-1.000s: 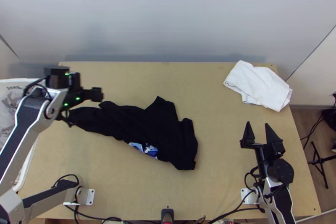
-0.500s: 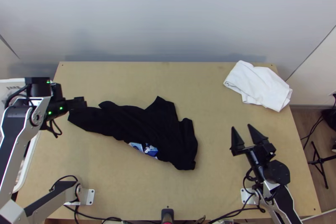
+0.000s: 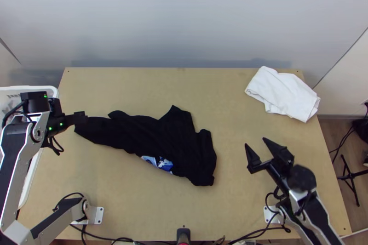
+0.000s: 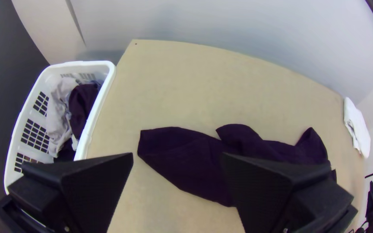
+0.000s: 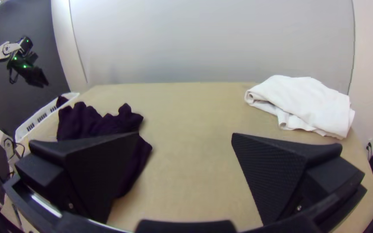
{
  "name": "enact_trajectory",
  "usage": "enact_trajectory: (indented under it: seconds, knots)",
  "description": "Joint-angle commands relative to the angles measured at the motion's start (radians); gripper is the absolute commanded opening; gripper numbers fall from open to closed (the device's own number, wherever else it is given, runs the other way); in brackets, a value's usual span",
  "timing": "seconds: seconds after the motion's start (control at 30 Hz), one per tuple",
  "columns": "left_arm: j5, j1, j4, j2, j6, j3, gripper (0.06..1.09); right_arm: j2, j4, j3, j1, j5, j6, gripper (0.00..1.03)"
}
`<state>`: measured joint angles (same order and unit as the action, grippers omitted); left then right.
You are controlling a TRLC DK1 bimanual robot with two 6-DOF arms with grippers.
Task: Fold the t-shirt
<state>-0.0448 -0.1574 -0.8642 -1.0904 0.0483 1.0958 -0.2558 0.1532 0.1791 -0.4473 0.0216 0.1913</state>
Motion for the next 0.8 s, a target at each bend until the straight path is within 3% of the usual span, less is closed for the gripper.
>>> enact_trajectory:
  seconds: [0.0,0.07,0.13,0.27,0.33,0.4,0.57,0.77]
  knots:
    - [0.008,0.016,0.076,0.001,0.016,-0.076,1.04,-0.551,0.197,0.347,-0.010,-0.072,-0.046,0.99]
    - [0.011,0.024,0.097,0.003,0.021,-0.100,1.04,-0.686,0.313,0.470,-0.016,-0.106,-0.012,0.99]
    - [0.011,0.030,0.114,0.011,0.024,-0.125,1.04,-0.740,0.388,0.559,-0.067,-0.107,0.091,0.99]
    - [0.011,0.032,0.136,0.034,0.016,-0.157,1.04,-0.800,0.549,0.700,-0.113,-0.109,0.516,0.99]
    - [0.011,0.032,0.146,0.040,0.009,-0.174,1.04,-0.853,0.623,0.747,-0.119,-0.221,0.744,0.99]
    - [0.011,0.032,0.146,0.041,-0.001,-0.185,1.04,-0.879,0.628,0.755,-0.119,-0.348,0.892,0.98]
    - [0.013,0.035,0.148,0.040,-0.007,-0.183,1.04,-0.938,0.714,0.738,-0.205,-0.414,0.961,0.98]
    - [0.011,0.056,0.174,0.032,0.004,-0.182,1.04,-1.045,0.743,0.689,-0.324,-0.454,0.921,0.97]
